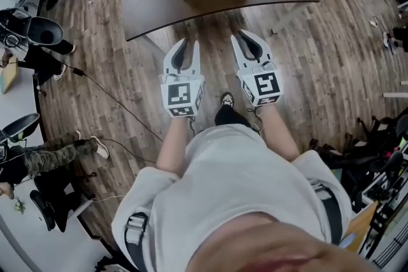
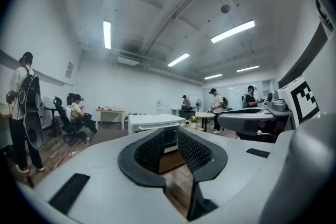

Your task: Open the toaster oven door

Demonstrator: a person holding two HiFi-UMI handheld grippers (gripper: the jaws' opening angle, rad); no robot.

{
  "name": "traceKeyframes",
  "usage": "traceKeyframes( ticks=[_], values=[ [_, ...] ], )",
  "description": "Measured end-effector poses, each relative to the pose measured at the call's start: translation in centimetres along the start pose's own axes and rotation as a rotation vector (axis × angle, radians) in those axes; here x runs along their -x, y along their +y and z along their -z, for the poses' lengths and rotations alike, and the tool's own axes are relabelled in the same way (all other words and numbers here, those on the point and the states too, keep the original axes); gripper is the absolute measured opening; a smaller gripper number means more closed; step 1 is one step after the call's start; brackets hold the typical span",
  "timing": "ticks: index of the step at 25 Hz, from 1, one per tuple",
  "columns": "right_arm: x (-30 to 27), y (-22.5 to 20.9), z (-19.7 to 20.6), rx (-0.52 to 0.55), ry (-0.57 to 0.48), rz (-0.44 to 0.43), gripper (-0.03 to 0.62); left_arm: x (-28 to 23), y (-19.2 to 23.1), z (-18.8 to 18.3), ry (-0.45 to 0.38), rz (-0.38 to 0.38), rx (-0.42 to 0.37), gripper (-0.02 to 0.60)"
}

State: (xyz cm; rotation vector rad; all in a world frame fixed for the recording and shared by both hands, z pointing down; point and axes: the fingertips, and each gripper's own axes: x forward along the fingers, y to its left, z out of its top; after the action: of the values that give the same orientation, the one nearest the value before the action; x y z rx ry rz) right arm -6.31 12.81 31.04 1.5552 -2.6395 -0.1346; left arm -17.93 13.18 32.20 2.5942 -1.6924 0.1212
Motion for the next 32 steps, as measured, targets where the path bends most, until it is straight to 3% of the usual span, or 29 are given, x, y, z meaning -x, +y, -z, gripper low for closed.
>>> traceKeyframes(
  ticks=[12, 32],
  values=[
    [-6.1, -10.8, 1.3, -0.019, -0.005, -0.010, 0.067, -12.0, -1.1, -1.2, 0.010, -0.019, -0.013, 0.075],
    [-14.0, -19.5, 6.0, -0.088, 0.078, 0.008, 0.084, -23.7, 2.5, 1.8, 0.118, -0.059, 0.009, 0.075]
  ],
)
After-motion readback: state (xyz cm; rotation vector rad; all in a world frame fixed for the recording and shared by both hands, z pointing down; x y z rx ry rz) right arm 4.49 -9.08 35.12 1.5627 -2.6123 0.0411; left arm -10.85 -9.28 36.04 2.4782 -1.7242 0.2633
